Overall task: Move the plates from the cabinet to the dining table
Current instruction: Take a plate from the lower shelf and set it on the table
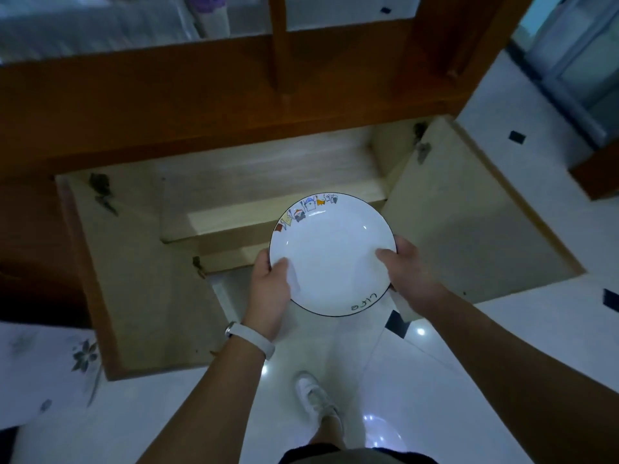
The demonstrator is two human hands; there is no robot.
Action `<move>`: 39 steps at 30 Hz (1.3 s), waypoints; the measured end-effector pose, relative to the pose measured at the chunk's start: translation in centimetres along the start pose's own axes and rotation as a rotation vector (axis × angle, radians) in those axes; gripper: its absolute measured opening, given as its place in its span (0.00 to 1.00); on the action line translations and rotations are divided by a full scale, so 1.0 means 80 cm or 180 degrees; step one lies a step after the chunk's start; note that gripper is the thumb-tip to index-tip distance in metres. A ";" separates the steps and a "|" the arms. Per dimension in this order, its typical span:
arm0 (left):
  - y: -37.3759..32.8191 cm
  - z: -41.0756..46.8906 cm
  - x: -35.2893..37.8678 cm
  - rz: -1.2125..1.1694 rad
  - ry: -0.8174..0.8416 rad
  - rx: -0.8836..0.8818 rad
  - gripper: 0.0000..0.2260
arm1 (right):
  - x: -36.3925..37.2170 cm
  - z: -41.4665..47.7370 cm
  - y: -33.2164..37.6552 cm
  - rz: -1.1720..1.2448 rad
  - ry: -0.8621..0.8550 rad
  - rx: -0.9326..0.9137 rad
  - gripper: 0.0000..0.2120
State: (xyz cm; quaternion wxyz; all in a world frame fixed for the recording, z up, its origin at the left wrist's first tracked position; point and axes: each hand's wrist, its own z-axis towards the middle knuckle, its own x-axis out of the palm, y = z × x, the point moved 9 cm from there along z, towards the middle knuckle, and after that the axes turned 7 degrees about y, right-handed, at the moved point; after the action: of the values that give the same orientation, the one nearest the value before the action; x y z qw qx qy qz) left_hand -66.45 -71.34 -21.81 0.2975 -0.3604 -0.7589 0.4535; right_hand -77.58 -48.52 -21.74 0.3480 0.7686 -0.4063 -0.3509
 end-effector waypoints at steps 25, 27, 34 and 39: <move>0.126 -0.433 0.409 0.1183 0.2607 0.0288 0.11 | -0.374 -0.550 -0.291 0.1319 -0.2290 0.0058 0.10; 0.150 -0.493 0.445 0.1289 0.2913 0.0300 0.11 | -0.394 -0.618 -0.331 0.1505 -0.2557 0.0115 0.09; 0.228 -0.717 0.562 0.1665 0.4270 0.0245 0.13 | -0.431 -0.853 -0.453 0.1975 -0.3692 0.0316 0.13; 0.275 -0.870 0.611 0.1794 0.5111 0.0128 0.11 | -0.424 -0.999 -0.516 0.2321 -0.4559 0.0419 0.11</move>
State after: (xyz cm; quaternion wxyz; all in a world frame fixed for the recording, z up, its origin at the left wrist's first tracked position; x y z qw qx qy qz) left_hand -33.68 8.86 -6.93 0.6279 -0.7429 -0.1914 0.1308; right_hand -10.57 18.57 -6.04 0.0497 0.1950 -0.7758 -0.5980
